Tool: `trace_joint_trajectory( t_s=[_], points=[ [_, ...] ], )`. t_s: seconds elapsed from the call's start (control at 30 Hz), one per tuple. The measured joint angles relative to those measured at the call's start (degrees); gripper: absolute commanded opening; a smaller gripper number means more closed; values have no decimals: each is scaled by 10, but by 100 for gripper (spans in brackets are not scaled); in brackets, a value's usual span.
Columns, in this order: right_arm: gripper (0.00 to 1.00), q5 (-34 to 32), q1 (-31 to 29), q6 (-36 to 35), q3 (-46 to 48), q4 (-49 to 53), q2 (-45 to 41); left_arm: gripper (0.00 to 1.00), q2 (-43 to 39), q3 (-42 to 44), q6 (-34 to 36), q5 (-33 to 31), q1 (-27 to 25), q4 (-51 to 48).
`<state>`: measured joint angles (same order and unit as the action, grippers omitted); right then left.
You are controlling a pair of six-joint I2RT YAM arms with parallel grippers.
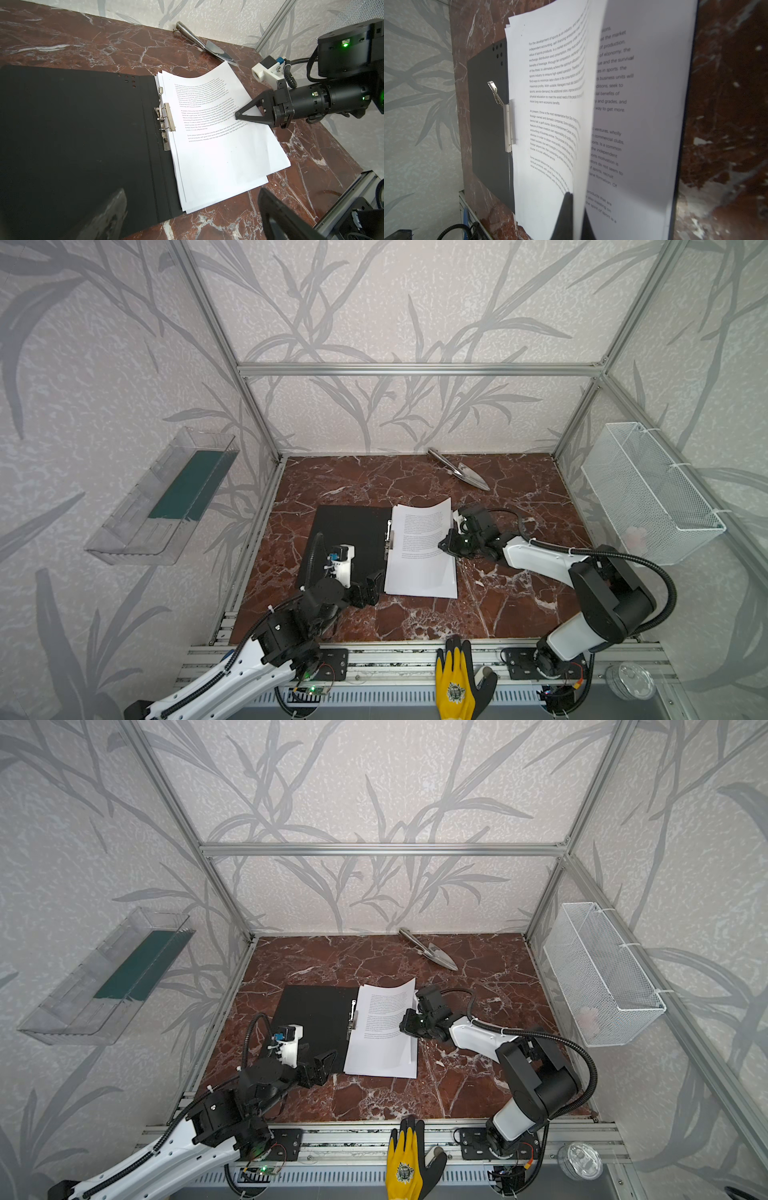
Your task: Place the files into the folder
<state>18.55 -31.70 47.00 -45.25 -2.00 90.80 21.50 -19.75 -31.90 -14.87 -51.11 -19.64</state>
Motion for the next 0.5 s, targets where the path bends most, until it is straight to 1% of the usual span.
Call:
trace_joint_trajectory(
  t_s=[0.5],
  points=[
    [0, 0, -9, 14, 1, -13, 5, 99, 6, 0, 0, -1, 0, -1]
  ],
)
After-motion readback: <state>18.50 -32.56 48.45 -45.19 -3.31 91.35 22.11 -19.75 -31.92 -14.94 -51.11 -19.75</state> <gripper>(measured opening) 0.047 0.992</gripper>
